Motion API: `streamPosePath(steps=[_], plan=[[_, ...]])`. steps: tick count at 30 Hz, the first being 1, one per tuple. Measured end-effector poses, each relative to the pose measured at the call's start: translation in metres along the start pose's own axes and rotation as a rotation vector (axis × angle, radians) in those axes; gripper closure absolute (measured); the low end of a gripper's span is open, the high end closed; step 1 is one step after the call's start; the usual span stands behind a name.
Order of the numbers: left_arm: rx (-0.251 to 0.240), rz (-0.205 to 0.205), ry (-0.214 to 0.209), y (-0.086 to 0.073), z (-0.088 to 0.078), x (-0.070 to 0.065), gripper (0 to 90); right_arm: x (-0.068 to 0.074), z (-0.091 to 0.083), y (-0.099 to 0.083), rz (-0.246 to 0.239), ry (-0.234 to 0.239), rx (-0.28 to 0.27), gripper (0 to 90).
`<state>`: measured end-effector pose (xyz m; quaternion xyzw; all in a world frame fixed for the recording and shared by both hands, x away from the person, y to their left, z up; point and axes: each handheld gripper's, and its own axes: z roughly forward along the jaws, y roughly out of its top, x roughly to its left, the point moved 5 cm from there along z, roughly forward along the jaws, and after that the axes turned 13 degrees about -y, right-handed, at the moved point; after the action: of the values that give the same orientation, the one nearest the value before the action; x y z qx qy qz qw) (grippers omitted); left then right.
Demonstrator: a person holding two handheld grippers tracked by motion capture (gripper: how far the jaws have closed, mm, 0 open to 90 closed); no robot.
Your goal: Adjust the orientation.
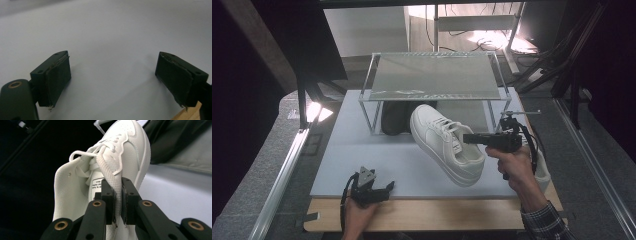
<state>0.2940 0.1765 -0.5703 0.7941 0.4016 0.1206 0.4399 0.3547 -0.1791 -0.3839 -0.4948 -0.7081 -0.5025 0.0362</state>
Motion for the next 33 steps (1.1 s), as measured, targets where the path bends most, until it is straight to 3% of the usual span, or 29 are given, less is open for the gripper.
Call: streamPosePath(steps=[13, 24, 33], plan=[[0.004, 0.000, 0.000, 0.000, 0.000, 0.000, 12.5, 0.023, 0.003, 0.030, 0.017, 0.050, -0.048, 82.1], [0.002, -0.001, -0.001, 0.000, 0.000, 0.000, 12.5, 0.029, 0.016, 0.060, 0.053, 0.024, -0.105, 82.0], [0.002, -0.002, -0.001, 0.000, 0.000, 0.000, 12.5, 0.022, 0.032, 0.084, 0.107, -0.015, -0.155, 81.8]])
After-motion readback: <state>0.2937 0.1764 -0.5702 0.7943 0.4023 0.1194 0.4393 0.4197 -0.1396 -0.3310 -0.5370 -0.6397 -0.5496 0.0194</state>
